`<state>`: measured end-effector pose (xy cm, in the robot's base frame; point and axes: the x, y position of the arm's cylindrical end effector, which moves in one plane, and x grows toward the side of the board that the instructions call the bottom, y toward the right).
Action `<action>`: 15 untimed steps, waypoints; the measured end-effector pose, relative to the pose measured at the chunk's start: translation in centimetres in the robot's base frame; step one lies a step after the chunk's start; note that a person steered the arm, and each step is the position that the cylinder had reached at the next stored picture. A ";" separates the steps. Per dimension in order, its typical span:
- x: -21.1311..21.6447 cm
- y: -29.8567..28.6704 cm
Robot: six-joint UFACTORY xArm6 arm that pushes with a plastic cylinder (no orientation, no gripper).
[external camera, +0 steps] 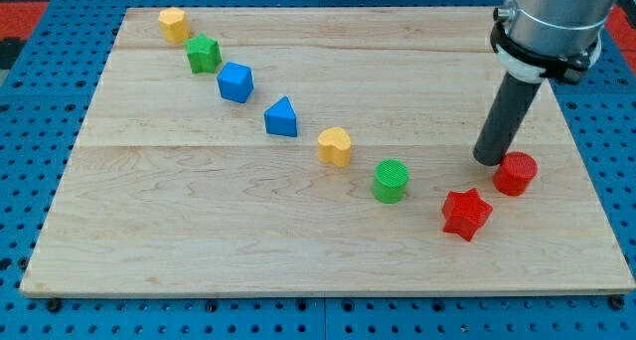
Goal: Push the red circle down a bit
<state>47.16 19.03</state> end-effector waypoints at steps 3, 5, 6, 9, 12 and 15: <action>-0.5 0.6; 0.0 2.2; 2.0 2.2; 2.3 4.1; 5.8 5.3; 7.7 5.3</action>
<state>54.84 24.37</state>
